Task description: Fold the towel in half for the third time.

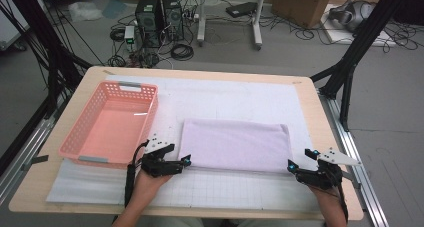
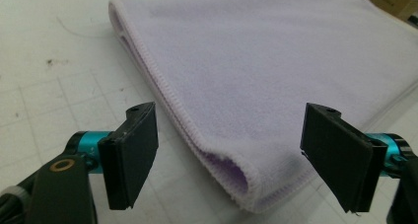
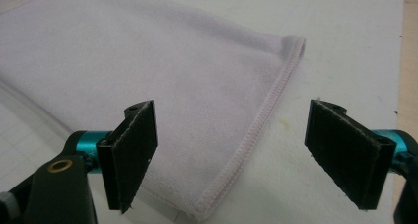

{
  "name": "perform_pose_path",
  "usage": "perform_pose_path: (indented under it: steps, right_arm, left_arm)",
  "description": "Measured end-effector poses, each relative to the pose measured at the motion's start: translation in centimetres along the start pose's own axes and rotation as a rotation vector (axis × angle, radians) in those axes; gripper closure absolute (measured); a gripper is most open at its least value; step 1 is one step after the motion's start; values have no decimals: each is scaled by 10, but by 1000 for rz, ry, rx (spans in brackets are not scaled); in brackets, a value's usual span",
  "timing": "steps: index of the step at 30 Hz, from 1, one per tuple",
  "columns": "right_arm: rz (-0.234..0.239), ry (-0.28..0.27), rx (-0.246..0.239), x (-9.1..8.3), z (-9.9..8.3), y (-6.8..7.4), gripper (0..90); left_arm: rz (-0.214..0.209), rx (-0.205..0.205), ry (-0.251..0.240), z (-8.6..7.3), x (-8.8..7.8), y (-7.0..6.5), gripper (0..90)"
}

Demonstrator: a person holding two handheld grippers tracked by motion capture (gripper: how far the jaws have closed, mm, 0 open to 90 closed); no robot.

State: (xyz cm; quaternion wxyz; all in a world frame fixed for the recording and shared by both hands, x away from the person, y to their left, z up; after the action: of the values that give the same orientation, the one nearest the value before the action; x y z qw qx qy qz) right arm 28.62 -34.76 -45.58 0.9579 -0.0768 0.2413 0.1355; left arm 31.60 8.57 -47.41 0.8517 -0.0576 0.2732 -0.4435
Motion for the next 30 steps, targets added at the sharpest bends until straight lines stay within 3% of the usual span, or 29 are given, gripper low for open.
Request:
perform_pose_path:
  steps: [9, 18, 21, 30]
  right_arm:
    - [15, 5, -4, 3, 1, 4, 191]
    - [35, 2, -23, 9, 8, 14, 191]
    - [51, -7, -23, 12, 14, 19, 191]
    - [120, 6, -58, 34, 31, 40, 191]
  left_arm:
    - [21, -55, 60, -4, 0, 5, 332]
    - [43, -9, 113, -6, 3, 1, 445]
    - [31, 3, 121, -7, 4, -2, 519]
    - [27, -30, 120, -6, 6, -3, 655]
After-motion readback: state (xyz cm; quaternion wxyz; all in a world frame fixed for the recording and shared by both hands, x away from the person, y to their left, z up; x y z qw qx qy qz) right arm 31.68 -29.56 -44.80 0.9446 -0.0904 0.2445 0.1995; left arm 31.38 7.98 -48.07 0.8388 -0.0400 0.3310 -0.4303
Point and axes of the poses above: each handheld gripper's, and its own axes: x roughly forward along the jaws, z roughly out of its top, y roughly to its left, the point moved 5 cm from there along x, roughly forward along the jaws, and after that the axes turned 14 degrees about -z, right-handed, at the moved point
